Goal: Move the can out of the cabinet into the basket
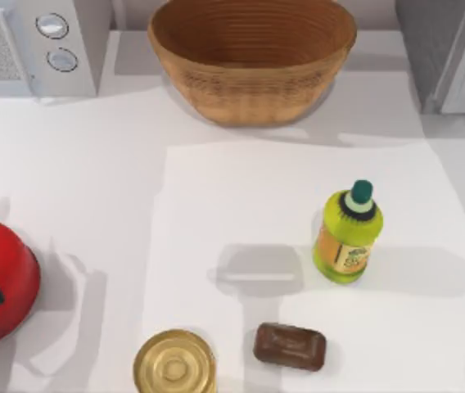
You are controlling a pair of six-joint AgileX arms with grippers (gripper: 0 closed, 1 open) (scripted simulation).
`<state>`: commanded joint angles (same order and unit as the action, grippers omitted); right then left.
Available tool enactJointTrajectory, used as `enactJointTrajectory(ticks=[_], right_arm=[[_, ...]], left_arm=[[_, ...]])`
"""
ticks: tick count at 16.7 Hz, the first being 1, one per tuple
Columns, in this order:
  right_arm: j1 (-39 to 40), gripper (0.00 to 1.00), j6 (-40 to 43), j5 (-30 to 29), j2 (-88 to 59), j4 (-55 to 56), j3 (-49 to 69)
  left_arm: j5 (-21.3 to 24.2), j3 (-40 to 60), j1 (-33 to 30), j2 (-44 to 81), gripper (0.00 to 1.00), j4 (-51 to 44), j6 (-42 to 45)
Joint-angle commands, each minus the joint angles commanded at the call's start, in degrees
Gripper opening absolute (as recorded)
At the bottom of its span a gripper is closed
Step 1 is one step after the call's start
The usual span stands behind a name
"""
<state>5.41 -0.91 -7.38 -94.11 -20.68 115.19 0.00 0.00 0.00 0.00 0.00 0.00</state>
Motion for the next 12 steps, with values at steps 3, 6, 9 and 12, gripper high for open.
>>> enactJointTrajectory(ticks=[3, 6, 9, 12], right_arm=[[-0.5, 1.00, 0.0, 0.4, -5.2, -1.0, 6.3], [-1.0, 1.00, 0.0, 0.8, -9.9, -1.9, 11.9], [-1.2, 1.00, 0.0, 1.0, -11.8, -2.3, 14.1], [-1.2, 1.00, 0.0, 1.0, -11.8, -2.3, 14.1]], left_arm=[[0.0, 0.0, 0.0, 0.0, 1.00, 0.0, 0.0], [0.0, 0.0, 0.0, 0.0, 1.00, 0.0, 0.0], [0.0, 0.0, 0.0, 0.0, 1.00, 0.0, 0.0], [0.0, 0.0, 0.0, 0.0, 1.00, 0.0, 0.0]])
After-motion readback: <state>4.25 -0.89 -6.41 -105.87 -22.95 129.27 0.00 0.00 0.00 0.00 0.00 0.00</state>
